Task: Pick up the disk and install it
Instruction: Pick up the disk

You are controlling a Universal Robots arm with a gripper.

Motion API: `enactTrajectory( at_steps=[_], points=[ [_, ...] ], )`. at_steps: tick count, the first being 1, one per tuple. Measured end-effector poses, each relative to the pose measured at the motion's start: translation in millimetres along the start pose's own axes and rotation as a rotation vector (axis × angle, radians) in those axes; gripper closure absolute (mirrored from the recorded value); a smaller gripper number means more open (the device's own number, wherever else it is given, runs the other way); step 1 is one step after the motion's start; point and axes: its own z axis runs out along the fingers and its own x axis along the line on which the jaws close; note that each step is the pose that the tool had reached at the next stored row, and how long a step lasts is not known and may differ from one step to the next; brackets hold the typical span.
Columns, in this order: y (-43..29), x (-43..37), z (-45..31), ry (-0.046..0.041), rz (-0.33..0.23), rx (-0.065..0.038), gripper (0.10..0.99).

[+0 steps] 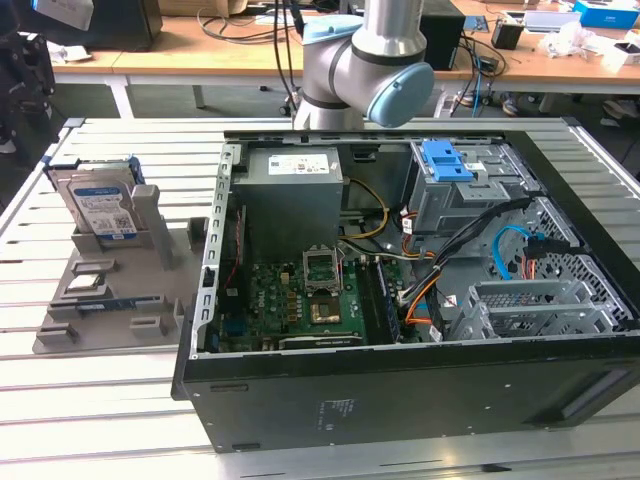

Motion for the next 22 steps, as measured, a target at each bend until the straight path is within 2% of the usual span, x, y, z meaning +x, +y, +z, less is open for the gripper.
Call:
enactTrajectory(
  at_steps=[8,14,16,22],
  points=[
    [-3.3,-2.1,2.6,0.0025,0.0,0.0,0.545],
    [-5.7,-4.0,7.9,0.0065,0.0,0.001,0.545],
    [-6.0,-8.2,11.0,0.0082,0.0,0.001,0.545],
    [-3.9,-23.9,12.8,0.0093,-0.007,0.001,0.545]
  ],
)
